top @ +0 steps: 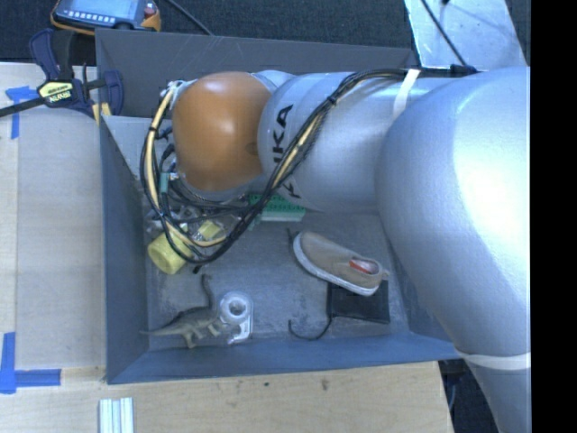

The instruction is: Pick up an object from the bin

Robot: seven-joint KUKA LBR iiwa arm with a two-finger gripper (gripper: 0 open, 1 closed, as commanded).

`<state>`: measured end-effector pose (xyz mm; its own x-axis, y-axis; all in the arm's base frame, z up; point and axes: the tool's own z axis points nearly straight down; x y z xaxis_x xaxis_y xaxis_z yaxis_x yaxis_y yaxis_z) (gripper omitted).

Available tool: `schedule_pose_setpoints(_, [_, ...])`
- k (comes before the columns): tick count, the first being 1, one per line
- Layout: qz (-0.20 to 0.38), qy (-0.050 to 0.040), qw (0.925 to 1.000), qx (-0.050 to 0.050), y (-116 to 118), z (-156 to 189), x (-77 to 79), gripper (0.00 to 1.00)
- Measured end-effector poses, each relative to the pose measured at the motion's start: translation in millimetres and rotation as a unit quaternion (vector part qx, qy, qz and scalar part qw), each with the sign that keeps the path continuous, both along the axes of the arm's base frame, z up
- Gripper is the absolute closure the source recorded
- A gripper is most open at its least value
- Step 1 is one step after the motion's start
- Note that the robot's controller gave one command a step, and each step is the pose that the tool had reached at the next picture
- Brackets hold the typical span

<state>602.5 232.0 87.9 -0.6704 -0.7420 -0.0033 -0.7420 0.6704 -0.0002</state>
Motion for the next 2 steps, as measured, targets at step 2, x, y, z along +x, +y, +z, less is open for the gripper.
schedule_pose_setpoints(2, [0.009, 0.0054, 0.9999, -0.002, -8, 50, -29.9, 1.0])
